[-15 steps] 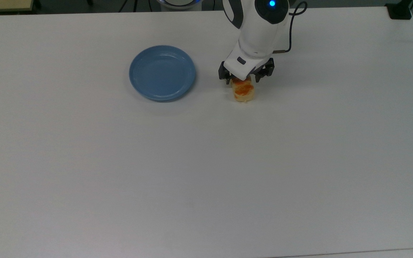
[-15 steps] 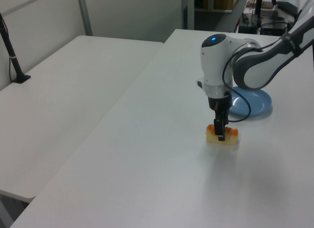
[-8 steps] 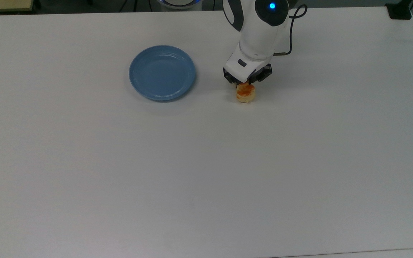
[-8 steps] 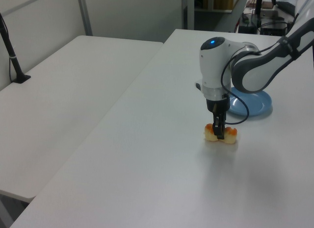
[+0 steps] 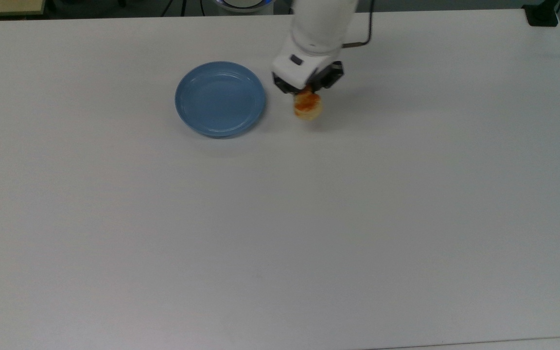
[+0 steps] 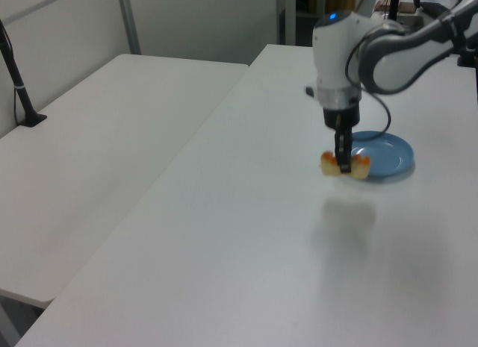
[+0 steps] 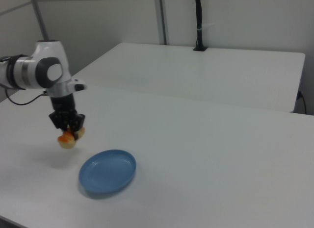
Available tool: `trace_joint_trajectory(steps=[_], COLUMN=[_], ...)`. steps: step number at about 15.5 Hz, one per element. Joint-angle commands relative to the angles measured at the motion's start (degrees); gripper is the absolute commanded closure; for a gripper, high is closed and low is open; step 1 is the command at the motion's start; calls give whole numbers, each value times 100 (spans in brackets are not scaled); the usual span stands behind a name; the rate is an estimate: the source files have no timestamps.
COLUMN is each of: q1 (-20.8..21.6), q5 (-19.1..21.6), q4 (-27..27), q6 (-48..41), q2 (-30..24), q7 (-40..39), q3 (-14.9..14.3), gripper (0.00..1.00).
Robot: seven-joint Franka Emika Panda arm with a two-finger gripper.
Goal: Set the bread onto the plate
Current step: 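Lift the bread roll and carry it over the blue plate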
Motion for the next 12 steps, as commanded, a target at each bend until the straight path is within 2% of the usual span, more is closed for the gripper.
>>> trace_joint_trajectory(steps=[1,2,5,7,9,10,11,12], q1=[-843,-1133,-1451,-1522,-1531,-1540,-1540,-1540], q5=[-378,-632,-968,-1048,-1039,-1048,-1039,-1039], q4=[-361,-527,-984,-1301,-1311,-1311,-1311,-1311], q6=[-49,-23,292,635,645,637,637,637], q2=[-263,-263,-324,-377,-368,-368,-368,-377], q7=[-1012,-1283,-1488,-1480,-1427,-1427,-1418,-1401], q3=[27,27,27,27,27,27,27,27], gripper=[70,70,70,70,65,40,24,0])
